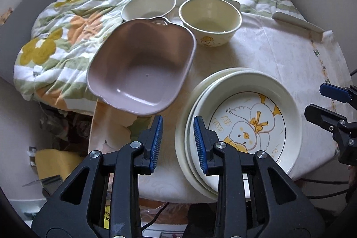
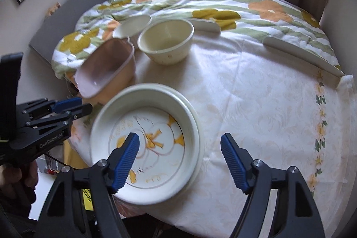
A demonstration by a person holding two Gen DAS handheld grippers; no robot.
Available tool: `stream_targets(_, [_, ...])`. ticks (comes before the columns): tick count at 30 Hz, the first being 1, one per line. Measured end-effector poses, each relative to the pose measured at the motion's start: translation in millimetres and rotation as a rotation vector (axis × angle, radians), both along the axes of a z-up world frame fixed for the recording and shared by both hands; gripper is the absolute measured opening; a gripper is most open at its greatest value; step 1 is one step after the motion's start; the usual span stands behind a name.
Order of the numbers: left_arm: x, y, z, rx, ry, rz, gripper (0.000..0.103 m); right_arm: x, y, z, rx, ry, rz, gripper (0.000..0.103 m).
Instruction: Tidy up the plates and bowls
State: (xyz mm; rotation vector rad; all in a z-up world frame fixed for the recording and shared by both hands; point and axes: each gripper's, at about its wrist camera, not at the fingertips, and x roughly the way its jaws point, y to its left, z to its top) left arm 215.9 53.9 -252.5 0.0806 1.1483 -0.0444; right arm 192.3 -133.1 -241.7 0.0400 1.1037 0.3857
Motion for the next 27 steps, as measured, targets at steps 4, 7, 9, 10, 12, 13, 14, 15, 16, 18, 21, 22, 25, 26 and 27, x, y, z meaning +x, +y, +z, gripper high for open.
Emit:
stream_targets(4, [0,16,14,-0.02,-0.051,0.066,0.086,8,4,13,0.044,-0.033,0.034,0.071])
stream_targets(7, [-2,28,27,-0.004,-0.1,0.11,0.1,13,11,18,0.078,-0.055,0.084,0.074])
stream_targets(9, [1,40,35,-0.01,-0.12,0.117,0.1,17,15,20,0.106,-0.067,0.105,0.089])
stream_targets(10, [3,47,38,-0.015,-0.128,0.119,0.1,19,17,22,0.124,-0.076,0.113,0.095])
stream_targets(12, [8,62,46,-0.029,-0.141,0.112,0.1,25,24,26,0.14,-0.092,0.118,0.096])
stream_targets(13, [14,71,49,-0.038,-0.142,0.104,0.1,27,27,28,0.136,-0.09,0.123,0.096])
stream_targets(14, [20,78,52,-0.044,-0.14,0.095,0.1,32,34,30,0.122,-0.072,0.133,0.096])
stream_targets(15, [27,86,54,-0.047,-0.137,0.084,0.1,35,38,31,0.115,-0.055,0.138,0.096])
stream_targets(16, [36,94,56,-0.052,-0.133,0.07,0.1,38,42,32,0.115,-0.048,0.13,0.096])
stream_targets(18, [54,109,55,-0.076,-0.109,0.038,0.1,43,50,35,0.119,-0.056,0.073,0.096])
stream_targets(21, [82,128,40,-0.144,-0.042,-0.006,0.1,56,69,31,0.147,-0.023,0.029,0.096])
stream_targets(22, [91,133,32,-0.169,-0.015,-0.026,0.099,61,77,26,0.159,-0.002,0.012,0.096])
stream_targets(25, [109,137,6,-0.199,0.056,-0.094,0.08,73,100,7,0.149,0.043,-0.024,0.095])
stream_targets(26, [115,137,-4,-0.201,0.087,-0.116,0.077,78,107,0,0.137,0.06,-0.043,0.095])
stream_targets(27, [119,138,-13,-0.202,0.105,-0.132,0.074,82,114,-7,0.133,0.076,-0.061,0.093])
